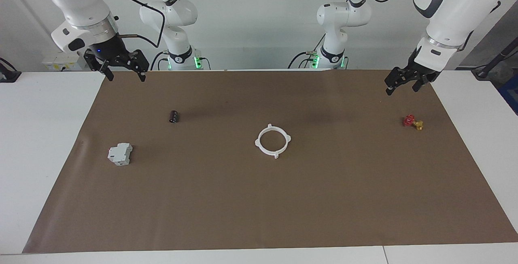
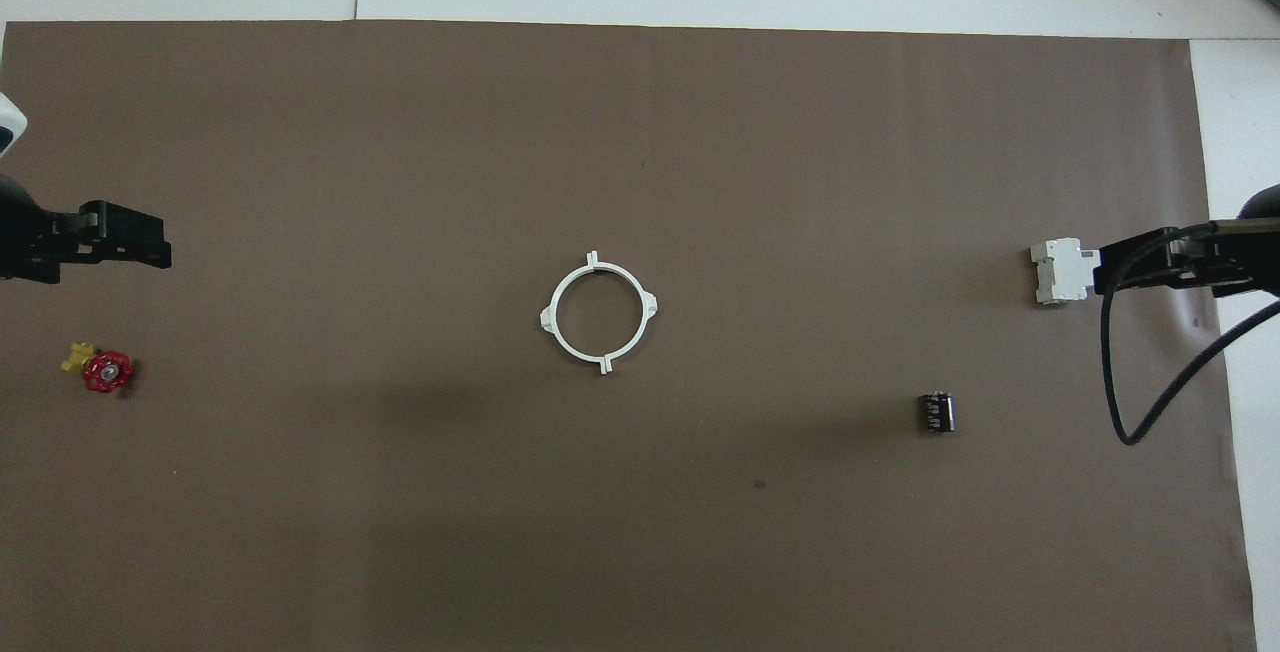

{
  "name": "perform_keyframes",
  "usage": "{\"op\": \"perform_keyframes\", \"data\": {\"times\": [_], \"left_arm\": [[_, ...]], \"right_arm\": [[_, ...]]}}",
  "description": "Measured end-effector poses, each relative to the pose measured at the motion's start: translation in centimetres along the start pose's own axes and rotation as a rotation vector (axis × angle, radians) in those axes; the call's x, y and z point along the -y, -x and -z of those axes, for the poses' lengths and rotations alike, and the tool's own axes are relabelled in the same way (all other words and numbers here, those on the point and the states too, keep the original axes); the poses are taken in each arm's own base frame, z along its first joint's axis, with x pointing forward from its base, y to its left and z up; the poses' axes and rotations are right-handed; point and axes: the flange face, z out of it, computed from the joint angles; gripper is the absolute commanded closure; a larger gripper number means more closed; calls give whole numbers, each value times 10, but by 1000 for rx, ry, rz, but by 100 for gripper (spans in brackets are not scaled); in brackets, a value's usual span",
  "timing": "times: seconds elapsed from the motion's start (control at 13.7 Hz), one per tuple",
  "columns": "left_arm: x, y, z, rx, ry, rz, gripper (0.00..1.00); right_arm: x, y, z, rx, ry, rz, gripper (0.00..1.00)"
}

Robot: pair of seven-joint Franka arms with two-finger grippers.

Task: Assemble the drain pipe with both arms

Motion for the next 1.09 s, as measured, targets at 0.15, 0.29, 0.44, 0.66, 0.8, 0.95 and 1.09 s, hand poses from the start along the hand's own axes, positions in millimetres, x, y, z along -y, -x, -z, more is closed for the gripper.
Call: {"op": "perform_keyframes", "data": {"times": [0.15, 0.29, 0.44, 0.66, 0.8, 0.95, 1.09], "left_arm": [[-2, 1, 2, -3, 0, -4, 0], [-1, 2, 8, -17, 2, -3, 0], [-1, 3, 22, -46, 5, -4, 0], [-1, 7, 35, -49, 5, -27, 0], [0, 9, 35, -37, 3, -42, 0], [0, 8, 35, -40, 3, -46, 0], [1, 6, 36, -57, 5, -48, 0]], "right_arm": [[0, 0, 0, 1, 0, 0, 0], [0, 1, 0, 6, 0, 0, 0], [0, 1, 0, 6, 0, 1, 0], [4, 1, 0, 4, 21, 10, 0], [10, 1, 0, 4, 23, 21, 0], [10, 1, 0, 2, 23, 18, 0], [9, 1, 0, 2, 23, 16, 0]]}}
